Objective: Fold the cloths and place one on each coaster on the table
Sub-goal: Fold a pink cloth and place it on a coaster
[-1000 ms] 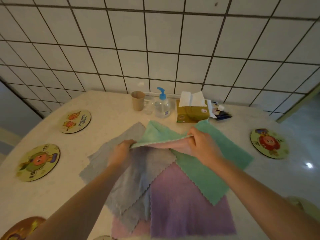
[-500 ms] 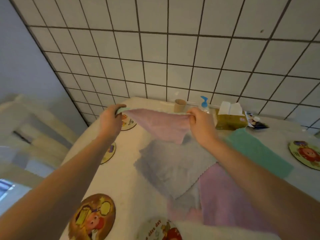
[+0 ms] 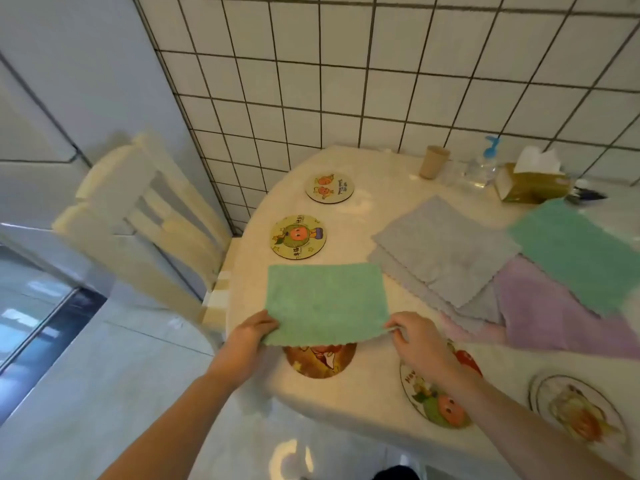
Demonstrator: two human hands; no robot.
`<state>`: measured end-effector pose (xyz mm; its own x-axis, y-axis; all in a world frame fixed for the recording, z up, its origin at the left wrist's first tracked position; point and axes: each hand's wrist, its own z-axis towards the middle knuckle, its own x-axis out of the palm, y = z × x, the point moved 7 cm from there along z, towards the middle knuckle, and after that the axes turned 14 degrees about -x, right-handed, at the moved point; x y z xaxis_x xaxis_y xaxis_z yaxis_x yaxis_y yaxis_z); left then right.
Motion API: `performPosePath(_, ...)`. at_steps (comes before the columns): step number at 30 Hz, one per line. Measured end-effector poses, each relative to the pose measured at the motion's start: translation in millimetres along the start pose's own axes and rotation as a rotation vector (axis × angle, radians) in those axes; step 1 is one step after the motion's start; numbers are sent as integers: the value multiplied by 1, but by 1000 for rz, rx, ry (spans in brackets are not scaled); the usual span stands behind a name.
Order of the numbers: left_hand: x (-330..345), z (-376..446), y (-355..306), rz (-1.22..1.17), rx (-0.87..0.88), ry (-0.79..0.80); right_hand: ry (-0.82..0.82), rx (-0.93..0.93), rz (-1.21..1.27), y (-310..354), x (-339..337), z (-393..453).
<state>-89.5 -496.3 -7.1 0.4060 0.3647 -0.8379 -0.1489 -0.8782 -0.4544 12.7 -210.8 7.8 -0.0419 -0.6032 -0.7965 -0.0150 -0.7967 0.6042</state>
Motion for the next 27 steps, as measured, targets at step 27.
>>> performPosePath(27,32,120,63,-742,-660,45,-223,520,377,-86,45,97)
